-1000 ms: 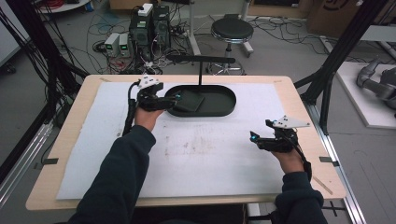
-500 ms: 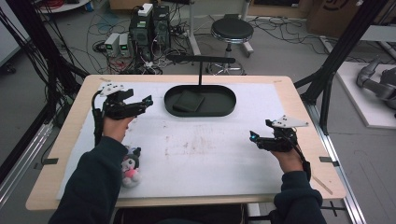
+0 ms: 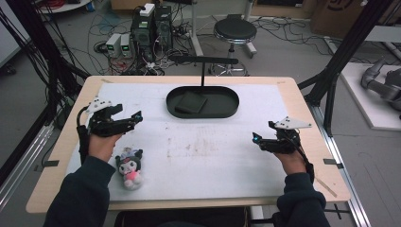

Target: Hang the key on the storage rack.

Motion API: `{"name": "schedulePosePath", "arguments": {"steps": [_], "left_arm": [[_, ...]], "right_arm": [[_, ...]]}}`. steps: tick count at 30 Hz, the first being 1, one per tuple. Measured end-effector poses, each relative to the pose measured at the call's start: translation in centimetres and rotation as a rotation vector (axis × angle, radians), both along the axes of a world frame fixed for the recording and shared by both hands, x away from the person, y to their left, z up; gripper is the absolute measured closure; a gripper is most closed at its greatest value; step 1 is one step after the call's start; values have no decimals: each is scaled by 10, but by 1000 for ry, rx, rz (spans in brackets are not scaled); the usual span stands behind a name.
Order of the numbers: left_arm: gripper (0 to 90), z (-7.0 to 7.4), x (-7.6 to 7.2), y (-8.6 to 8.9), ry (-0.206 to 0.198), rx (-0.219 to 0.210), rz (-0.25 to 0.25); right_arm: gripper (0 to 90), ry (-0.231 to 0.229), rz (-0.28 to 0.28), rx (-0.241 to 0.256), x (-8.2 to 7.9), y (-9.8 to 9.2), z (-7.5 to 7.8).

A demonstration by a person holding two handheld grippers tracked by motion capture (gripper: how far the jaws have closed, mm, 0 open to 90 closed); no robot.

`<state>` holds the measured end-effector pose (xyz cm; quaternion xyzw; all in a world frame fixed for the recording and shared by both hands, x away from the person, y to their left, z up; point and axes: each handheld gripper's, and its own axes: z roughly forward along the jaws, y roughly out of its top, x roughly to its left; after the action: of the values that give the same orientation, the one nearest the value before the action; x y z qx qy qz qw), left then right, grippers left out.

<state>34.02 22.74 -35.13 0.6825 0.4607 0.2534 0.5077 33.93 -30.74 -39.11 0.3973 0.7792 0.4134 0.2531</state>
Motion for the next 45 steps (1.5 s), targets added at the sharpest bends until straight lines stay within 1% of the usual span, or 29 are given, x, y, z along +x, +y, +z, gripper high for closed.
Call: {"name": "schedulePosePath", "arguments": {"steps": [4,5,7,9,11,12,14,18,21,22,24,25,27,30,34,35,36,38,42,44,45], "left_arm": [[207,-5,-13,9,12,-16,14],[210,-5,-17,11,15,-19,13],[249,-8,-25,15,23,-18,9],[288,-12,-30,19,37,-8,6],[330,-19,-33,22,59,5,6],[345,-23,-34,23,72,4,16],[350,-33,-35,27,105,4,13],[391,-46,-39,30,165,-8,-20],[409,-54,-44,31,197,-21,-45],[409,-56,-44,30,210,-16,-51],[423,-59,-42,29,221,-13,-54],[433,-60,-40,29,224,-13,-56],[457,-63,-31,30,242,-17,-61],[509,-65,-21,30,272,1,-96],[558,-72,-10,28,333,63,-157],[559,-74,-8,28,347,67,-168],[560,-78,-7,27,354,82,-178],[568,-83,-7,27,358,88,-194],[590,-89,-9,27,372,114,-211],[651,-90,-10,28,366,121,-207],[686,-90,-10,29,365,135,-204]], "right_arm": [[206,-11,12,-20,-3,2,1],[206,-10,9,-14,-4,3,1],[206,-11,13,-13,-4,4,1],[206,-10,20,-18,-4,5,1],[206,-8,20,-26,-4,7,0],[206,-6,22,-26,-4,7,0],[206,-9,19,-26,-3,7,0],[206,-9,16,-25,-3,5,0],[206,-6,17,-29,-3,7,0],[206,-4,19,-32,-3,7,-1],[206,-5,22,-35,-2,8,-1],[206,-5,23,-36,-3,8,-1],[206,-6,24,-35,-3,9,-1],[206,-8,25,-32,-3,9,0],[206,-7,23,-26,-3,8,0],[206,-7,24,-27,-3,7,0],[206,-8,20,-24,-3,7,0],[206,-7,21,-23,-3,7,0],[206,-10,19,-22,-4,6,1],[206,-11,20,-22,-4,7,1],[206,-11,20,-22,-5,7,1]]}}
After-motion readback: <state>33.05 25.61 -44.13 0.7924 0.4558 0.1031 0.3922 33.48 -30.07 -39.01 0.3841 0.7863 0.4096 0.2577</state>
